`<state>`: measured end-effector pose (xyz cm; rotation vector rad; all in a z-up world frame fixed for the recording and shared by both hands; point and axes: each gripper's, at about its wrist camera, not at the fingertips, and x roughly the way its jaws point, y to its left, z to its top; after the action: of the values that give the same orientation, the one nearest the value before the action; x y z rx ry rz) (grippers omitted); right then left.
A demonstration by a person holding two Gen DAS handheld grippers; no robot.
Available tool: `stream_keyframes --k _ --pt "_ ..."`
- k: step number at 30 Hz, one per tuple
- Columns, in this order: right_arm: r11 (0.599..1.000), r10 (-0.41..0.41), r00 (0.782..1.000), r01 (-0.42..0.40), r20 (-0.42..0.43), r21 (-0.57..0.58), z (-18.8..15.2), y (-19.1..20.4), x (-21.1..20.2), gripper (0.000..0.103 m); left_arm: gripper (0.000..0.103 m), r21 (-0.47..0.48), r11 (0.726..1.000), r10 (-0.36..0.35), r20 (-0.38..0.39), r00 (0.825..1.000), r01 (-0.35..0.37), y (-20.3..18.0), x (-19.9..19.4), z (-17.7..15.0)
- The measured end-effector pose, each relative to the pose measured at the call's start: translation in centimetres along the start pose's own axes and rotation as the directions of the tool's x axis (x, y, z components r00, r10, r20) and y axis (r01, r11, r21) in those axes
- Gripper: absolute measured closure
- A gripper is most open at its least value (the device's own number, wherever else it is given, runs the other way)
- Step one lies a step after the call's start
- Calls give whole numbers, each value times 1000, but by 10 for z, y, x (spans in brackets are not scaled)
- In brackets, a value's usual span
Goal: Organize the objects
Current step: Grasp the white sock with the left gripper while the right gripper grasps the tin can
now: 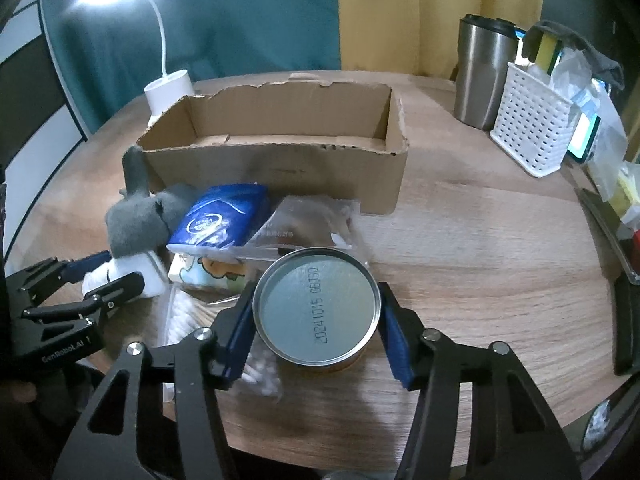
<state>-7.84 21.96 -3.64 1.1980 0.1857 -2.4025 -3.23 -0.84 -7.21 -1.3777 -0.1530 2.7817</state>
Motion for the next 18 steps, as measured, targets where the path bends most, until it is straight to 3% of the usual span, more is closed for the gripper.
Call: stream_keyframes --k 5,18 --pt "1000 -5 1000 5 30 6 2 -2 -10 44 63 -6 1000 -30 8 1000 30 -2 -9 -1" --pt "1000 -7 996 7 86 0 11 -1 -34 44 76 5 999 -53 55 997 53 -4 -33 6"
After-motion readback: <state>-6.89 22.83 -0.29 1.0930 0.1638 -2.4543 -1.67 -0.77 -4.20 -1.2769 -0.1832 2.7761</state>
